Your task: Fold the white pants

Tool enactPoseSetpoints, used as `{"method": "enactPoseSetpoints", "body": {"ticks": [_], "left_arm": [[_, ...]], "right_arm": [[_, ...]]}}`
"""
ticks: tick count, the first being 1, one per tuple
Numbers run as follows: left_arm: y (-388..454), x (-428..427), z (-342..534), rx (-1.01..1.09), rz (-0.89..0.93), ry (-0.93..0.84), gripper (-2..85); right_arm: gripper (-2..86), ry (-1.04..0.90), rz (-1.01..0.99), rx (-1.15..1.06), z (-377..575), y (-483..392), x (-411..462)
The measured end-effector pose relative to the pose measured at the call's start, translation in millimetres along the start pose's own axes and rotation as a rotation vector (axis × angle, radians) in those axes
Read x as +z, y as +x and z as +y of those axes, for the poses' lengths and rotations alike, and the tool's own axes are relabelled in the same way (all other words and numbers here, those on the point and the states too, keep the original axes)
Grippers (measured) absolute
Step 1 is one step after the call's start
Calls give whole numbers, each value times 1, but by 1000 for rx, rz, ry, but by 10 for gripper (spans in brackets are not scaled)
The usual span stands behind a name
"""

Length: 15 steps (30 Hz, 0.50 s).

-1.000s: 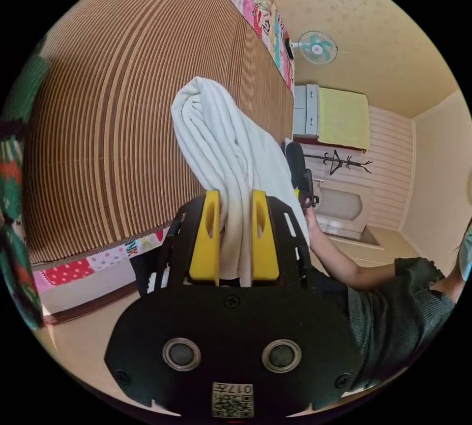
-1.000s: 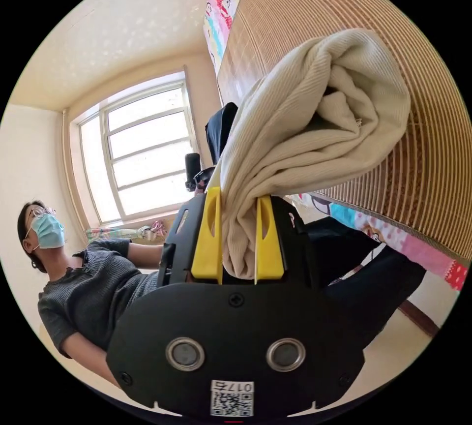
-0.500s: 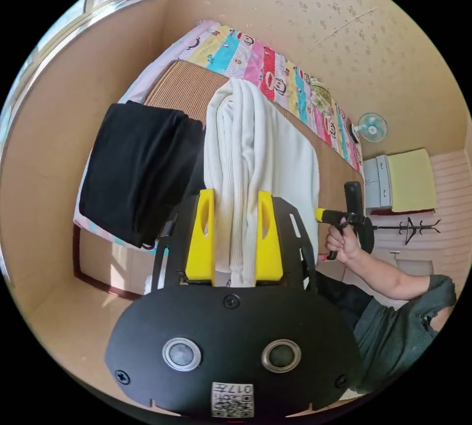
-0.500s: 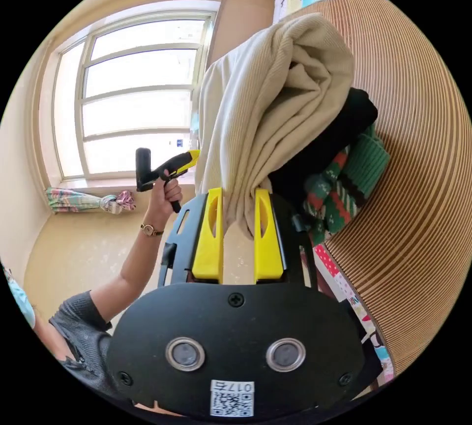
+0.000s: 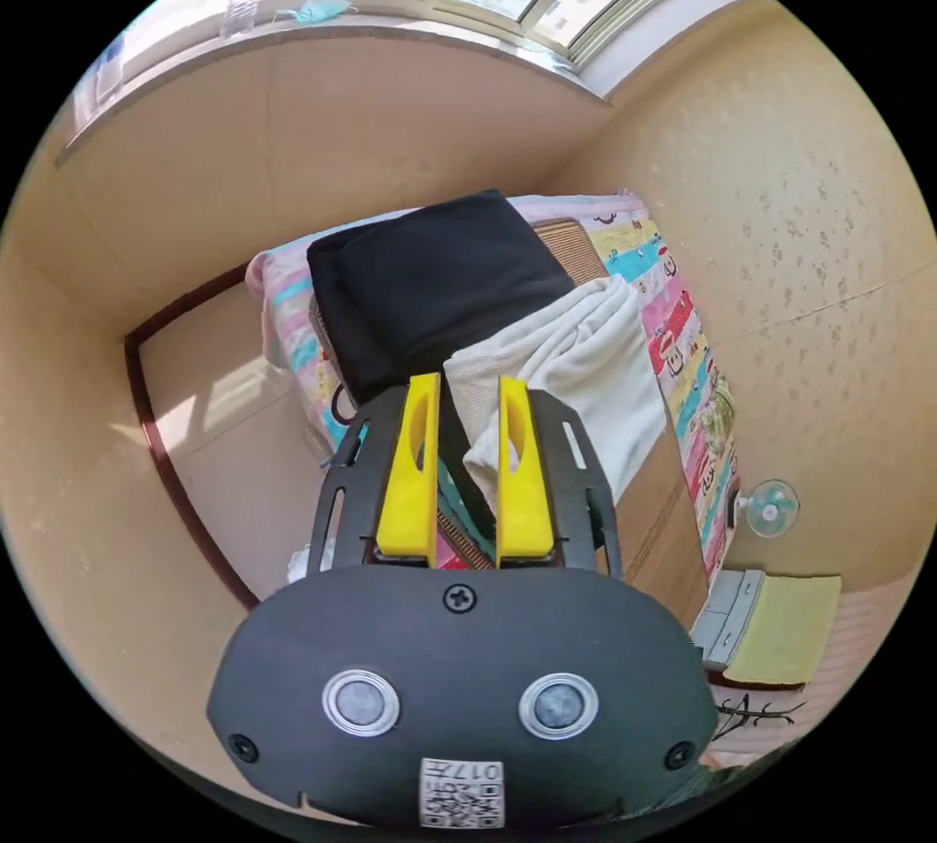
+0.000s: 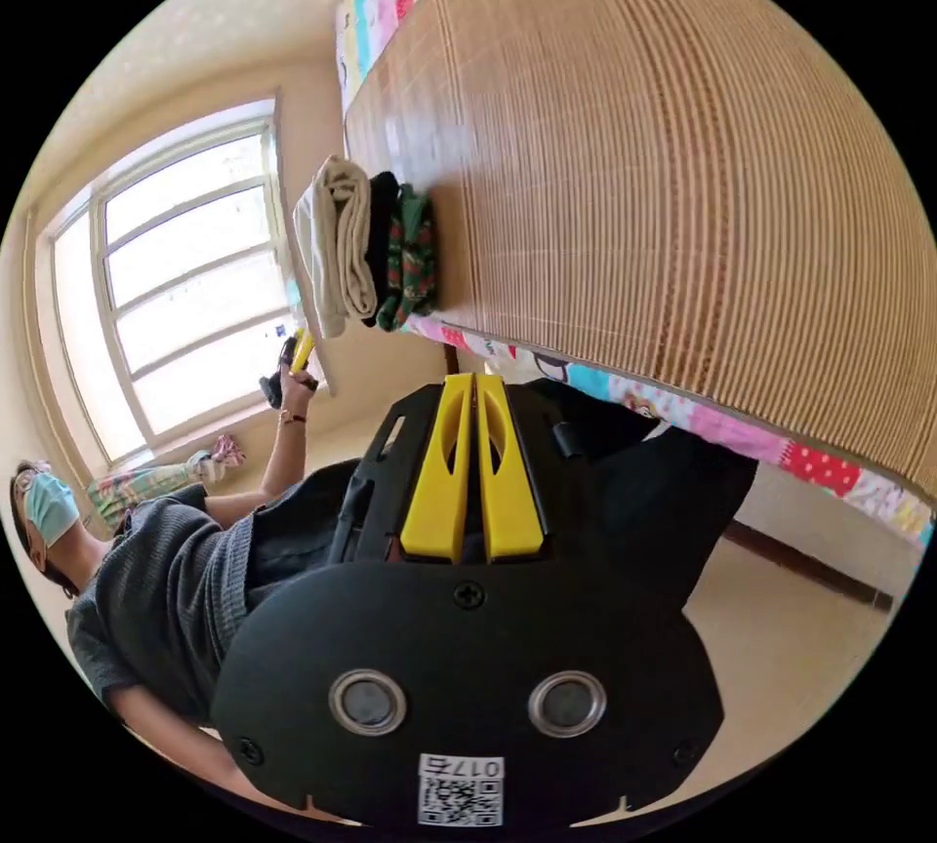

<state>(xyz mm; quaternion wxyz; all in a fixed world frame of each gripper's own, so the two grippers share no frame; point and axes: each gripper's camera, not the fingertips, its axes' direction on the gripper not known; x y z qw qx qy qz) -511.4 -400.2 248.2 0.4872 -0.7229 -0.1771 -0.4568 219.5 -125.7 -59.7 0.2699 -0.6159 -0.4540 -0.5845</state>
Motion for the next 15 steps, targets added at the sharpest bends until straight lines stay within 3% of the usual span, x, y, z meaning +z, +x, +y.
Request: {"method": "enactPoseSetpoints", "body": {"ticks": [3, 6, 8, 10, 13, 15], "left_arm": [[46, 7, 54, 122, 31, -13, 83], [138, 60, 114, 451, 69, -211, 25], [188, 100, 156, 591, 165, -403, 3], [239, 135, 213, 684, 397, -578, -7], [293, 153, 273, 797, 655, -689, -9], [317, 157, 298, 816, 715, -695, -10]], "right_arm": [[5, 220, 39, 171, 72, 31, -68], [5, 426, -29, 281, 133, 53, -107], [6, 536, -122, 310, 160, 65, -122], [6, 643, -208, 312, 185, 75, -134], [10, 781, -300, 347, 222, 95, -153], [15, 867, -376, 376, 248, 118, -168]]}}
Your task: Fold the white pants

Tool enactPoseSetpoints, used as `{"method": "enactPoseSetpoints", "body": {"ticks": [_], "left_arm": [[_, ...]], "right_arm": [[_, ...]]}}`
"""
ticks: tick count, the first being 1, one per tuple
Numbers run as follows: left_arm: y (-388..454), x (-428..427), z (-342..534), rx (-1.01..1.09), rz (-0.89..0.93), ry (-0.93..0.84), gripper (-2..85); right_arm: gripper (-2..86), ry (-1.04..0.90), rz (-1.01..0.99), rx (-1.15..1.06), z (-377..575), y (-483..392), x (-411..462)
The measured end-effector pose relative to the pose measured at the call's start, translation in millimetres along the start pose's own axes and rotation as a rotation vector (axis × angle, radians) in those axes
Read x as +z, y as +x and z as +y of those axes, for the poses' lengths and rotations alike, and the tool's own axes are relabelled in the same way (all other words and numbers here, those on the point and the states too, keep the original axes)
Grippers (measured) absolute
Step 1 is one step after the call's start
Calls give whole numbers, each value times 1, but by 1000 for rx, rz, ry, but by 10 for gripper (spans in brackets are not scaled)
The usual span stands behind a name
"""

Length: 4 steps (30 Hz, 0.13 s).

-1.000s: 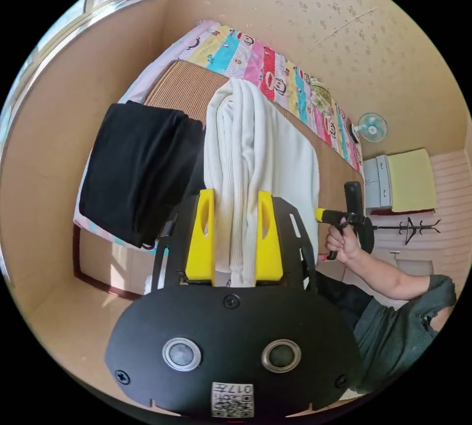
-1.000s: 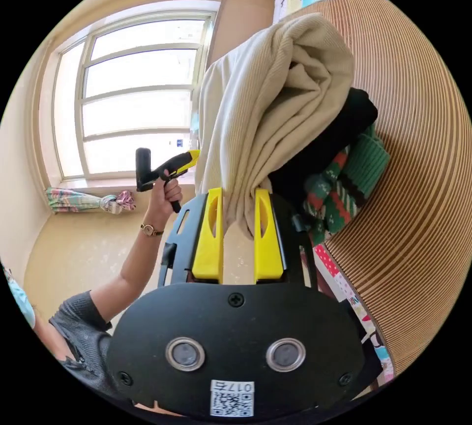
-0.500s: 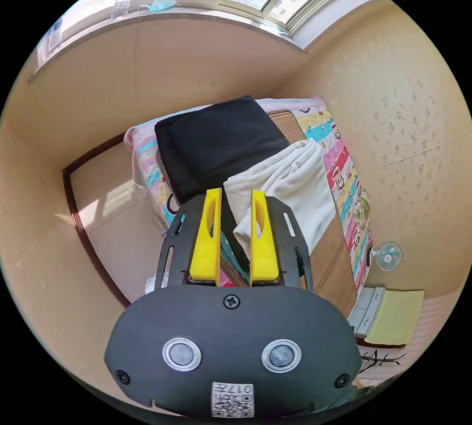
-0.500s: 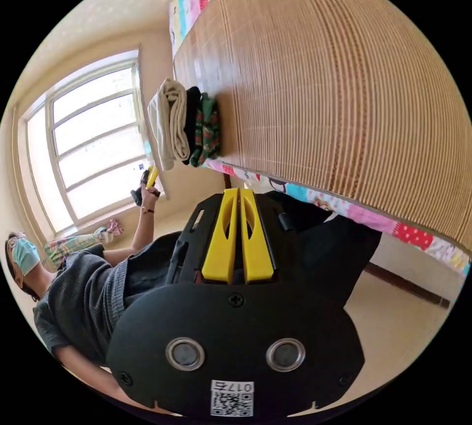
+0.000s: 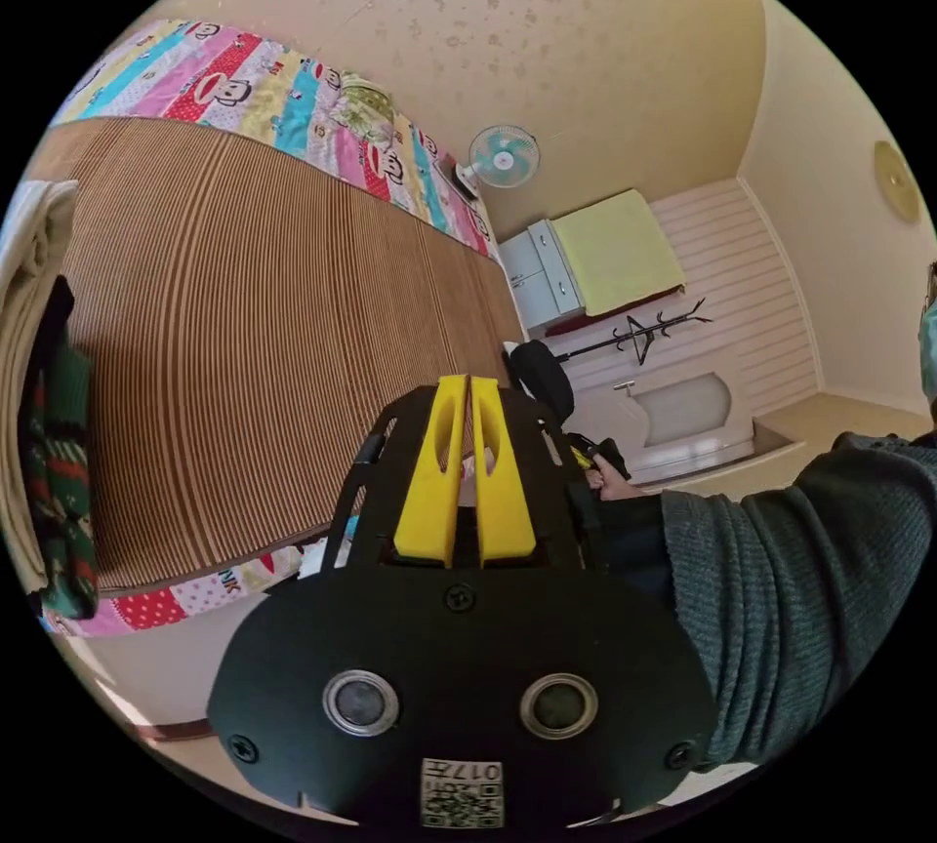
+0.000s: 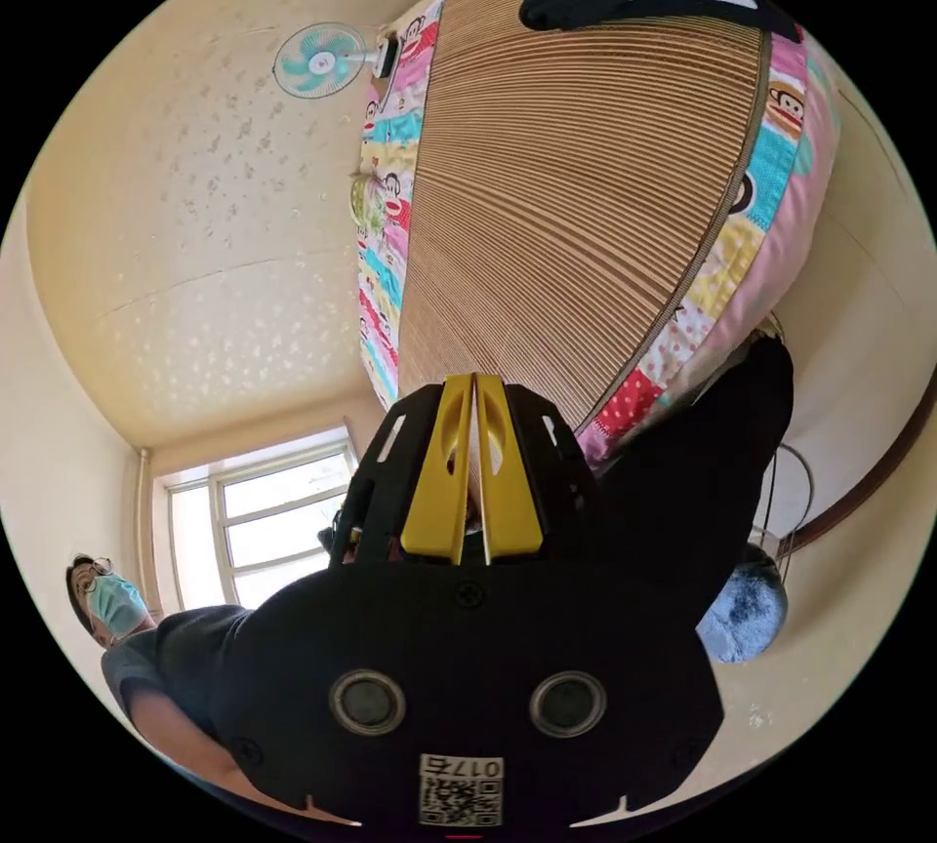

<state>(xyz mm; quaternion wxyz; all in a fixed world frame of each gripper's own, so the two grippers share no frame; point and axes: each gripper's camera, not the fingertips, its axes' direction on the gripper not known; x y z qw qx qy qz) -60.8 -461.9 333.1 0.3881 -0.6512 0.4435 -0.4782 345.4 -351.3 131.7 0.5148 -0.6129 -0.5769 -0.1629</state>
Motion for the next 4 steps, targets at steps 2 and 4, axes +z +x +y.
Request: {"method": "enactPoseSetpoints", "body": {"ticks": [2, 4], "left_arm": [[11, 26, -4, -23, 28, 8, -10], [20, 59, -4, -41, 72, 16, -10]], "right_arm": [[23, 47, -50, 24, -8, 14, -25], [37, 75, -71, 51, -21, 25, -50]]}}
